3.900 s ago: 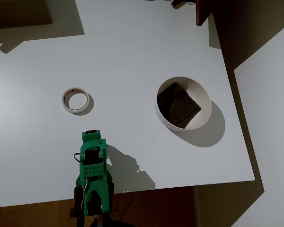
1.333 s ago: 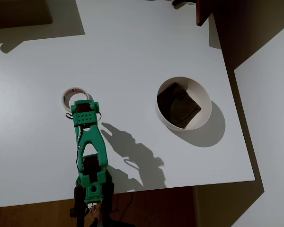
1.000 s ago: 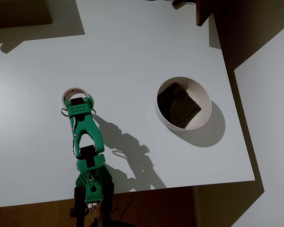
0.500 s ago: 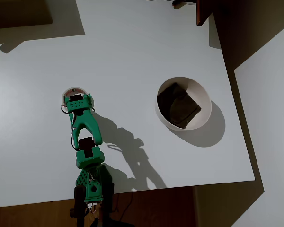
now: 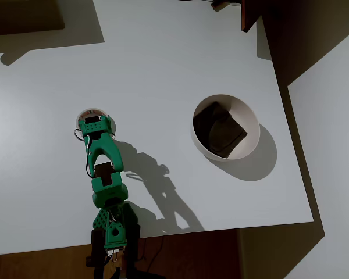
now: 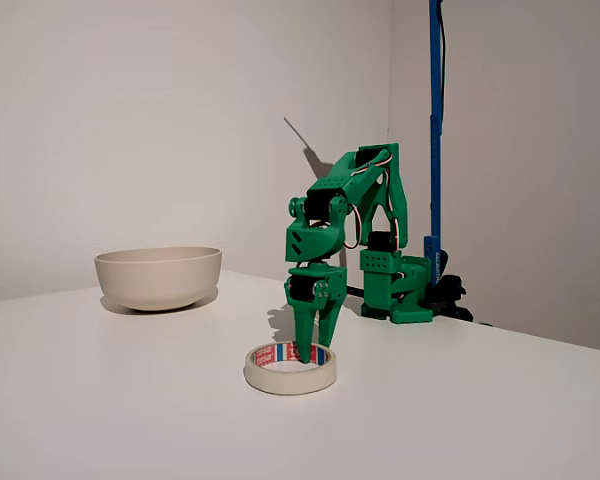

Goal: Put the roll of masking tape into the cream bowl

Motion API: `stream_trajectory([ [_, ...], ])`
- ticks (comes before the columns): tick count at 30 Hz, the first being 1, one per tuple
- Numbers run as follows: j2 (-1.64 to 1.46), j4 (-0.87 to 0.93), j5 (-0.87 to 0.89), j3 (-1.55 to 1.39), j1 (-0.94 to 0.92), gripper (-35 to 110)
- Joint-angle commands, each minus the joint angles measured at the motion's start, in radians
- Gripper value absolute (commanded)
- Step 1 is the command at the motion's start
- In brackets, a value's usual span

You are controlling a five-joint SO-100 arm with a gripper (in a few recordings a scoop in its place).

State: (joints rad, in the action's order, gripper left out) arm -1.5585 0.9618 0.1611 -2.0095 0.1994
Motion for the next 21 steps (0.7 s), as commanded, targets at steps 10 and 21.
stream_trajectory([
  [10,-0.017,-0.005,0.02,0.061,0.035,-8],
  [21,-0.337,0.169,0.071,0.178,0.08,-8],
])
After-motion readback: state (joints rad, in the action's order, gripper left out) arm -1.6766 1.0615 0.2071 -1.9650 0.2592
